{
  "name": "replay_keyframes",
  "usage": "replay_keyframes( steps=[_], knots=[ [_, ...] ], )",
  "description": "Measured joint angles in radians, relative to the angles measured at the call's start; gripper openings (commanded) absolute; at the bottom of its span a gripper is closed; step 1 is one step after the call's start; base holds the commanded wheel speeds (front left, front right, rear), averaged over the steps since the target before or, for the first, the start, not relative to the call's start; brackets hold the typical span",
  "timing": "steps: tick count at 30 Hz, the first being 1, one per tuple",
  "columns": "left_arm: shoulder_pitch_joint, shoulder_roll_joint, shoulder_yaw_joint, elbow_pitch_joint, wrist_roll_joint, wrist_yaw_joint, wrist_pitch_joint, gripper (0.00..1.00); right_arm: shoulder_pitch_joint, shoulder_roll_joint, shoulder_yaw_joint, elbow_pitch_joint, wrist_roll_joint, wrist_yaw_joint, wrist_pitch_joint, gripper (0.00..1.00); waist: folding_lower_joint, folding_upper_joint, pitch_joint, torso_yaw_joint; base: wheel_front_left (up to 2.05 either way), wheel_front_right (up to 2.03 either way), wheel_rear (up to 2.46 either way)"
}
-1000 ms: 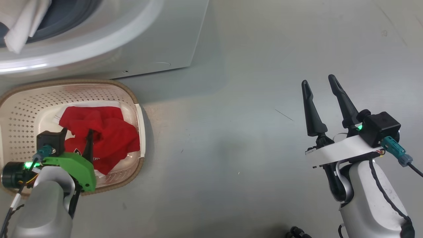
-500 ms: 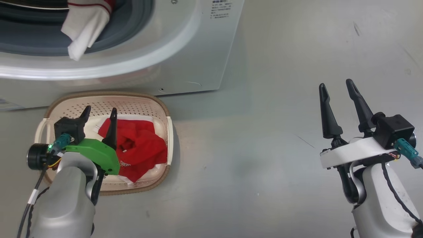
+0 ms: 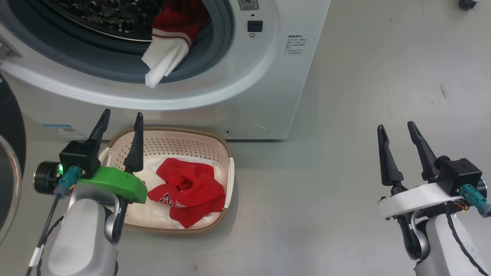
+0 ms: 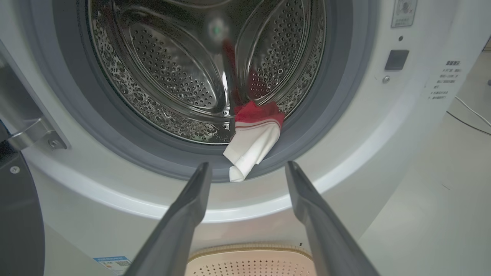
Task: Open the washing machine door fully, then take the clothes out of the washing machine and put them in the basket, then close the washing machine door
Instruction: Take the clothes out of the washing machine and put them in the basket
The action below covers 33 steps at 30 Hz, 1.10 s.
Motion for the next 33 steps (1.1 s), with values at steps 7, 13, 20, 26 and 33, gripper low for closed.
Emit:
replay_keyframes(
  steps=[7,13,20,26,33],
  knots=[
    [0.124,-0.003,0.014,-0.105,0.009,0.001,0.000,1.00,0.043,0.012,0.023,0.001,0.000,0.009,0.000,1.00,0.0000,0.0000,-0.078,0.037,0.00,0.00,0.00],
    [0.185,-0.003,0.028,-0.148,0.011,0.010,0.000,1.00,0.060,0.016,0.020,-0.001,0.002,0.009,0.000,1.00,0.0000,0.0000,-0.109,0.038,0.00,0.00,0.00],
    [0.219,-0.006,0.028,-0.201,0.012,0.011,0.000,1.00,0.083,0.017,0.013,-0.008,0.003,0.009,0.000,1.00,0.0000,0.0000,-0.121,0.028,0.00,0.00,0.00],
    [0.248,-0.006,0.025,-0.231,0.013,0.013,0.000,1.00,0.086,0.020,0.013,-0.012,0.003,0.009,0.000,1.00,0.0000,0.0000,-0.126,0.022,0.00,0.00,0.00],
    [0.271,-0.007,0.018,-0.260,0.016,0.013,0.000,1.00,0.092,0.021,0.014,-0.012,0.003,0.009,0.000,1.00,0.0000,0.0000,-0.130,0.016,0.00,0.00,0.00]
  ],
)
